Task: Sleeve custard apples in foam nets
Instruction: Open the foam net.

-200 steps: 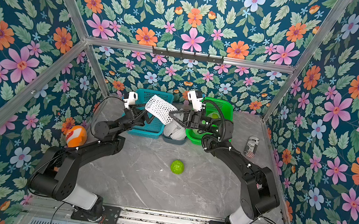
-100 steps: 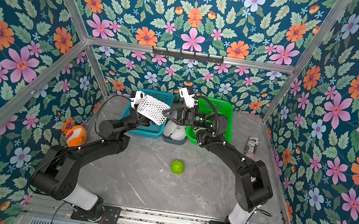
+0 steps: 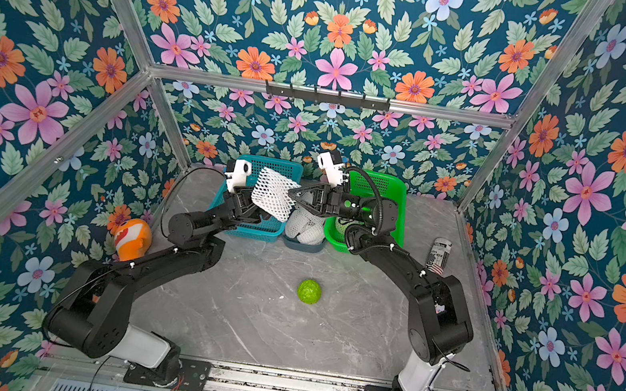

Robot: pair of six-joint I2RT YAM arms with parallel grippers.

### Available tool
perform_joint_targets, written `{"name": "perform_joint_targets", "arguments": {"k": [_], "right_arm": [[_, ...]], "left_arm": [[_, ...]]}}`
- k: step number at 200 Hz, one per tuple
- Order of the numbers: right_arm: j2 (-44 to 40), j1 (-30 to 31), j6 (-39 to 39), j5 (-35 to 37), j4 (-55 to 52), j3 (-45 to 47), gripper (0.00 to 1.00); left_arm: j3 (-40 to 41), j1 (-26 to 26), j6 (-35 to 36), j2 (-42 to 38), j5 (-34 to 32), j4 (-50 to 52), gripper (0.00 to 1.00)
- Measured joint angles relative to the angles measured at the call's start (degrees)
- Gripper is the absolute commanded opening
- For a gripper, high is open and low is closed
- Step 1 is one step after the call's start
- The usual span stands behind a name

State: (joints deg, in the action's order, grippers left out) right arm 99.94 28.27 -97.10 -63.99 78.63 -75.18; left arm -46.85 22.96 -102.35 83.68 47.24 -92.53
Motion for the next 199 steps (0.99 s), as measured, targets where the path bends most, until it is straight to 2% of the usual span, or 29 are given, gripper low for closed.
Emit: {"name": "perform_joint_targets", "arguments": {"k": [29,94,125,156,177,199], "right_arm": [[0.3,0.0,-0.2,0.0,0.0,-0.7,0.00],[1.7,0.3,-0.9,0.0,0.2,-1.6,0.00],[2.1,0.1,-0.9,0.2,0.0,-0.8,0.00],[1.7,-1.0,-0.9,0.5,0.0,-0.4,0.00],[1.2,-1.7,-0.9,0.9,0.0,0.2,0.00],[0.9,-2.0,-0.9,0.9,0.1,0.6,0.00]], "left_arm": [[0.0,0.4,0.3,0.3,0.6,0.0,0.79],[-0.3,1.4,0.4,0.7,0.7,0.0,0.72],[0.0,1.3,0.6,0.2,0.3,0.0,0.60],[0.8,0.9,0.6,0.0,-0.1,-0.1,0.37],[1.6,0.5,0.6,0.0,-0.3,-0.1,0.34],[2.3,0.0,0.5,0.0,-0.5,-0.1,0.23]]}}
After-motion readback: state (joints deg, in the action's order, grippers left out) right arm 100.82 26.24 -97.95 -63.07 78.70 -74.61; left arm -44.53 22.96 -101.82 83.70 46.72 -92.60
